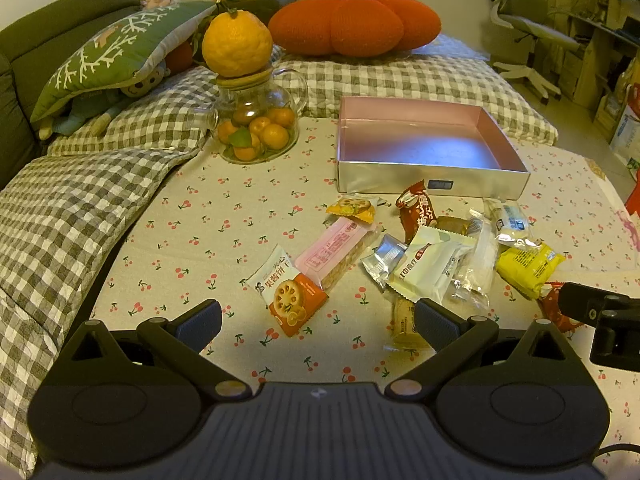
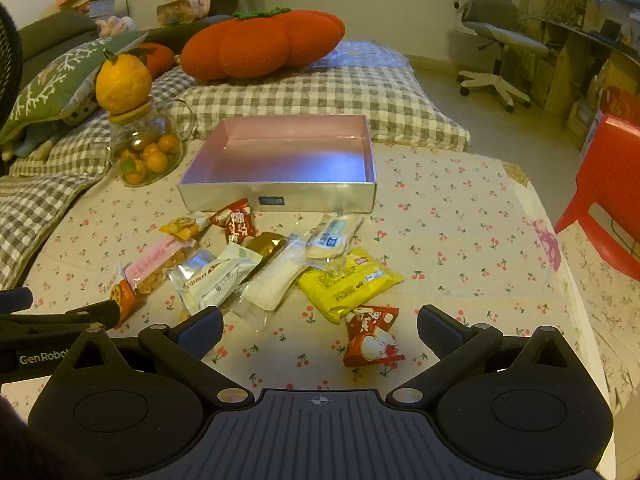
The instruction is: Organize snacks
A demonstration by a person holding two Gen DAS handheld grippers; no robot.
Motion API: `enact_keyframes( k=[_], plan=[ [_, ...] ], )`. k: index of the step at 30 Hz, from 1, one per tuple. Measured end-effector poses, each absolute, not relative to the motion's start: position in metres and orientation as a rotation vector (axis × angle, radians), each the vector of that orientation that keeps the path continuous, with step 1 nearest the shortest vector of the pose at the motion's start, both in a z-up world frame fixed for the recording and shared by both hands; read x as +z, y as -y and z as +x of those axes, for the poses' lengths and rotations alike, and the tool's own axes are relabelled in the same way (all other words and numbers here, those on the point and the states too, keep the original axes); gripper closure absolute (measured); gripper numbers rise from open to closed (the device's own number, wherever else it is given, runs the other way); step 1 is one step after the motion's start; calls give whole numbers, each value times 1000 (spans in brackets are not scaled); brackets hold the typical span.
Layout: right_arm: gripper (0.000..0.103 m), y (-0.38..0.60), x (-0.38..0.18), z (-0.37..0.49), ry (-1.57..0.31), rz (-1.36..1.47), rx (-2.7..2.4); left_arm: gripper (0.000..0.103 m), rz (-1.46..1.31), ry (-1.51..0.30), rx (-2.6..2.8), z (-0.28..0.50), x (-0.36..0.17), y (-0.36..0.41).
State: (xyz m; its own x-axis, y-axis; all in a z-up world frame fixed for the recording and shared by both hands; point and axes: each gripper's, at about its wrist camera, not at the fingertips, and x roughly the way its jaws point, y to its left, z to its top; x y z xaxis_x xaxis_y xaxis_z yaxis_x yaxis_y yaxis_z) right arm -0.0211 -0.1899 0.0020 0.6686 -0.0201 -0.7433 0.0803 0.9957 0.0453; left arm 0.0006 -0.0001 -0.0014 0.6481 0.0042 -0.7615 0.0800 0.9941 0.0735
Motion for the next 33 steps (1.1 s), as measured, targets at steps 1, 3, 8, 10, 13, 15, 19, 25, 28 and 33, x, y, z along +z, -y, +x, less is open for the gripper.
enact_keyframes(
  k=[1, 3, 8, 10, 13, 15, 19, 25, 28, 33],
  plan=[
    [0, 190, 2, -21, -838, 77, -56, 0, 104, -865, -43, 1, -1, 0],
    [0, 190, 2, -21, -838, 78, -54, 0, 103, -865, -43, 0, -1, 0],
    [0, 190, 2, -21, -838, 79, -56, 0, 104, -865, -45, 0, -2, 0],
    [0, 190, 2, -21, -839, 78, -56, 0, 103, -865, -44, 0, -1, 0],
    [0, 190, 2, -21, -839, 78, -56, 0, 103, -866, -45, 1, -2, 0],
    [0, 190, 2, -21, -839, 79, -55, 0, 102, -866, -46, 1, -2, 0],
    [0, 190, 2, -21, -839, 78, -56, 0, 102, -868, -47, 0, -2, 1],
    [0, 190, 2, -21, -840, 78, -56, 0, 101, -868, -47, 0, -2, 1],
    [0, 190, 2, -20, -841, 79, -56, 0, 101, -871, -48, 0, -3, 1],
    [0, 190, 2, -20, -842, 79, -55, 0, 99, -873, -48, -1, -3, 1]
  ],
)
